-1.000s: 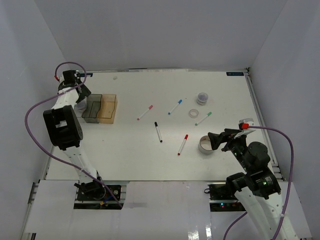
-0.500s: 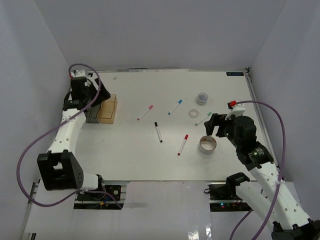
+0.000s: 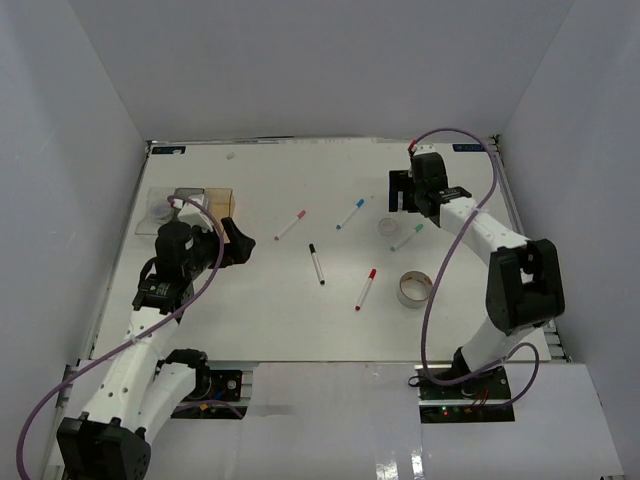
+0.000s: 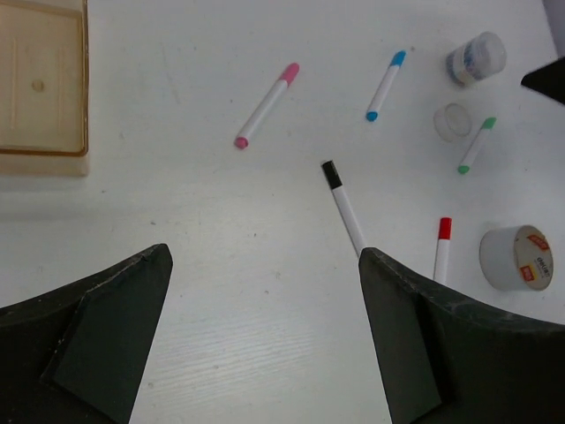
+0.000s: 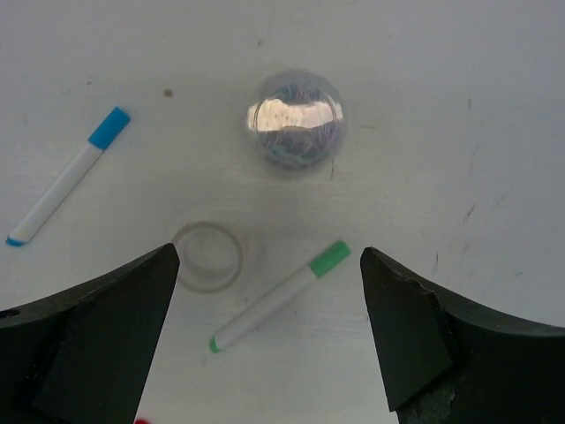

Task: Sort the stationery into containers
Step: Pick up the stationery from the center of the board.

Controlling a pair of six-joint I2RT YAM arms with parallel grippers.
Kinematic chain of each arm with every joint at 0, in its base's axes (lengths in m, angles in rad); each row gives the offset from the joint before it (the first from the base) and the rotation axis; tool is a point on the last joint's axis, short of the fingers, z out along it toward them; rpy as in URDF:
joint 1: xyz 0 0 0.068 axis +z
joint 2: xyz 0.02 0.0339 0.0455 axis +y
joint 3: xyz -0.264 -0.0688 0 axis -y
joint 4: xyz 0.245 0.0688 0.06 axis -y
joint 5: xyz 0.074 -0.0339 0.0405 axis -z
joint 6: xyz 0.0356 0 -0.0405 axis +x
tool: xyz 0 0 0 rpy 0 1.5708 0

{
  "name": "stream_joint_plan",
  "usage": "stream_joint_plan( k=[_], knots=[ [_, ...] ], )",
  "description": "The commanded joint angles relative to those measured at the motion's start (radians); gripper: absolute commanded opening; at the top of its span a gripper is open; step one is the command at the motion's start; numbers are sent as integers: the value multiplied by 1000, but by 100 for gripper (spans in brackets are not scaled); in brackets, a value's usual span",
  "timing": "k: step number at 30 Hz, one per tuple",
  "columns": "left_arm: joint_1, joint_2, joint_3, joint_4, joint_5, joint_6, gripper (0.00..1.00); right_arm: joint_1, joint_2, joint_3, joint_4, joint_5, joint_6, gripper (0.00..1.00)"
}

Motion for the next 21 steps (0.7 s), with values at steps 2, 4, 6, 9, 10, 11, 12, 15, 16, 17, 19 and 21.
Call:
stream_joint_plan(
  k=[2,4,6,9,10,11,12,15,16,17,19,21],
  knots=[
    [-16,19,-41,-11,-23,23,98,-38,169,194,67,10,-40,90],
    [-25,21,-41,-15,-44,22,98,-46,223,248,66,-2,-44,90],
    [-33,25,-38,-23,-50,22,98,-49,287,311,67,-5,-54,90],
    [-36,32,-41,-28,-49,17,98,-51,349,365,66,1,-59,90],
    [-37,32,-40,-29,-47,16,98,-52,358,369,67,0,-59,90],
    [-36,35,-40,-31,-47,17,98,-58,375,374,67,-5,-56,90],
    [-36,35,-41,-29,-44,14,98,-61,383,376,67,-13,-54,90],
    [-37,38,-40,-29,-36,12,98,-68,407,374,67,-25,-56,93],
    [-37,39,-40,-31,-35,9,98,-71,418,374,69,-30,-57,94],
    [-36,41,-40,-31,-35,9,98,-71,421,370,69,-33,-56,95],
    [-36,44,-41,-31,-32,11,98,-74,426,359,81,-34,-54,98],
    [-36,44,-41,-29,-30,9,98,-74,424,339,92,-37,-53,100]
  ],
)
